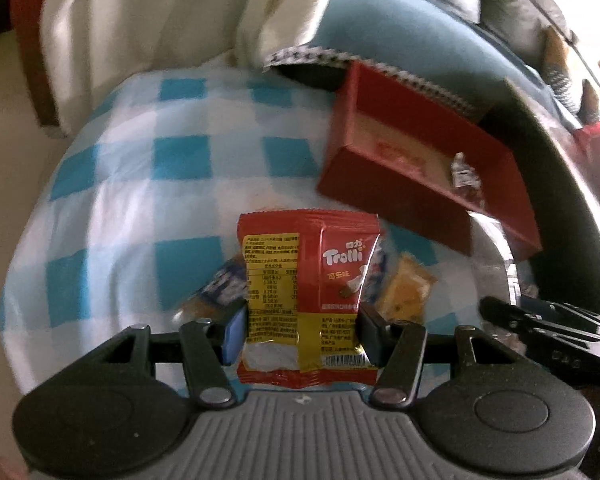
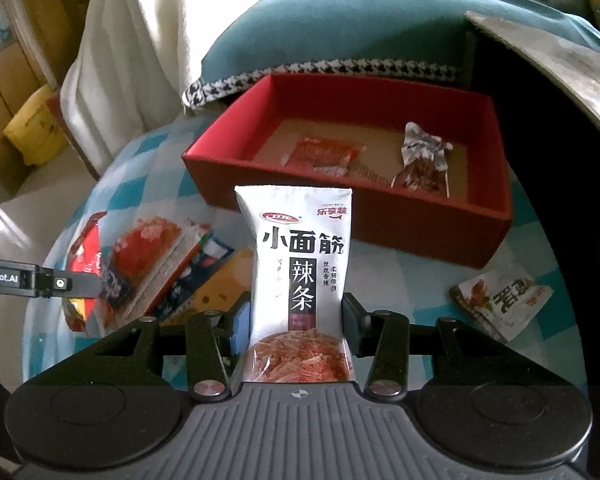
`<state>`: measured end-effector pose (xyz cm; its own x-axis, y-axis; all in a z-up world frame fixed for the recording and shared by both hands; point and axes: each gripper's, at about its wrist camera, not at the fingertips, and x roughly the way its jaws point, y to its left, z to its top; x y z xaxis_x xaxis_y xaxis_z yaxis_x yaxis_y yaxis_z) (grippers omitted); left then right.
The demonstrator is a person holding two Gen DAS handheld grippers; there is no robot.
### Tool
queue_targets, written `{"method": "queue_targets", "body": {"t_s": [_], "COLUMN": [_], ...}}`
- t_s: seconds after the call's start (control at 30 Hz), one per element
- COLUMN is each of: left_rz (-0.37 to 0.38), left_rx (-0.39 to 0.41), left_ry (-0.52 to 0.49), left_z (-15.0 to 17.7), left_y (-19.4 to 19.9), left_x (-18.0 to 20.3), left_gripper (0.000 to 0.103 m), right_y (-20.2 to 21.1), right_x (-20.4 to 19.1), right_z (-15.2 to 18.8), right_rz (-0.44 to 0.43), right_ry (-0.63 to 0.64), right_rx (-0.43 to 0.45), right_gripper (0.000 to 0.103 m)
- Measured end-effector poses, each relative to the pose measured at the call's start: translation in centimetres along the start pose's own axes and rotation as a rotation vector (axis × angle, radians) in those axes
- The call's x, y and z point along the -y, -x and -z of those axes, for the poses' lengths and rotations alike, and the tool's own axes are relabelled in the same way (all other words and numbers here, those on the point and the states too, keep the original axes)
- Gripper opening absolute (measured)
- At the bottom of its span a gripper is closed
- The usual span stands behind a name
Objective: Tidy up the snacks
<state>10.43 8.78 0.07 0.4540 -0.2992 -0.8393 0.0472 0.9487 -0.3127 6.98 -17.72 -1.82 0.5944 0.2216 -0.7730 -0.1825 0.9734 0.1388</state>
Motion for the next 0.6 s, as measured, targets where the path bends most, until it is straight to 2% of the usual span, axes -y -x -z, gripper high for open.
{"method": "queue_targets", "body": {"t_s": [0.2,0.6], "left_rz": [0.028,0.045], "left_rx": [0.031,0.11], "left_ry": [-0.054,-0.101], "left_z": [-1.7,-5.8], "left_y": [-0.3,-0.9], "left_x": [3.2,6.9], "left_gripper": [0.05,0.05], "right_y": [0.3,0.7], "right_x": [0.2,1.8], "right_z": [-1.5,-4.5], "right_rz": [-0.01,-0.019], "right_ry": [-0.011,-0.05], "right_rx": [0.035,0.111], "right_gripper": [0.054,0.054]}}
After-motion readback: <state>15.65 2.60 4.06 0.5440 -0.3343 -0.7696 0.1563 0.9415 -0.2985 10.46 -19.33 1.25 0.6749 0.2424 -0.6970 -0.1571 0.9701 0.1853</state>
